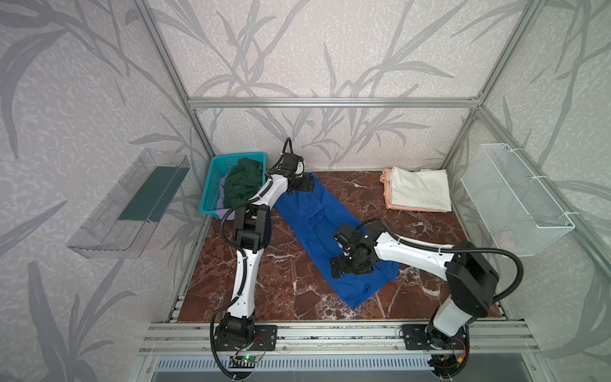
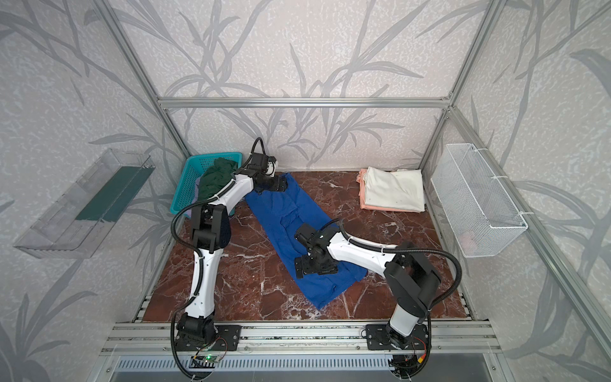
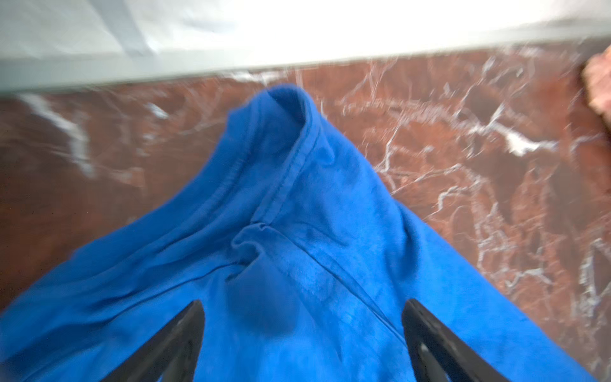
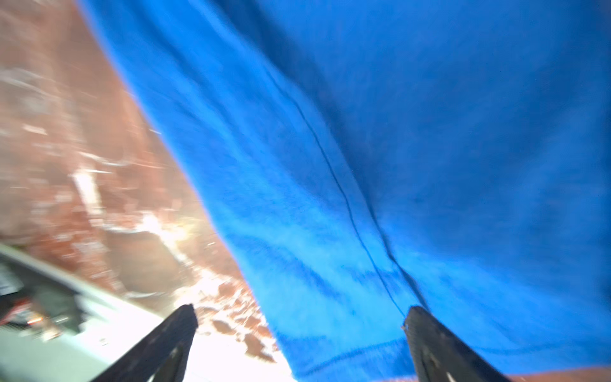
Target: Fold and stack the t-shirts
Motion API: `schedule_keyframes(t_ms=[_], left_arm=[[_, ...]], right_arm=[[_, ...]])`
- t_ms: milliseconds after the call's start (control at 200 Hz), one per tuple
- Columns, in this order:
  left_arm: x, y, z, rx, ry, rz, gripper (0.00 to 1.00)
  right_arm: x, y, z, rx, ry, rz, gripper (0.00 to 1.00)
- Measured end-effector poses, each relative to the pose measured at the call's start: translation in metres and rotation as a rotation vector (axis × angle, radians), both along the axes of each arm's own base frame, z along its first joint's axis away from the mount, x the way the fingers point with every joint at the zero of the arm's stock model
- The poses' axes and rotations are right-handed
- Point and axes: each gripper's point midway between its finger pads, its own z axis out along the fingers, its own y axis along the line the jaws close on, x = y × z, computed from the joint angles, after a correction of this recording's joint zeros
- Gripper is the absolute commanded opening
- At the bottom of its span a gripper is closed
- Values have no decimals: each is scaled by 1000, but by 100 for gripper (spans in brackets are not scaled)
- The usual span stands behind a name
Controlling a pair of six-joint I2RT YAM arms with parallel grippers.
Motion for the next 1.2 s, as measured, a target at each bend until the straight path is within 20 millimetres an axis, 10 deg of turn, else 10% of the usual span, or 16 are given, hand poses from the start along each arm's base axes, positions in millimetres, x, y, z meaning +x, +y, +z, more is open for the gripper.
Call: schedule_keyframes(t_ms=[335, 560, 845, 1200], left_arm=[[-40, 22, 34, -53, -128, 151, 94], [-102, 33, 28, -75, -139, 268, 94], [-158, 19, 60, -77, -259, 304, 94], [-189, 35, 47, -38, -249, 341, 94]], right_arm=[[66, -28, 41, 128, -153, -82, 99], [165, -20, 51, 131, -261, -102, 98], [254, 22, 4, 50, -299, 7, 86], [313, 30, -44, -110, -318, 47, 68]])
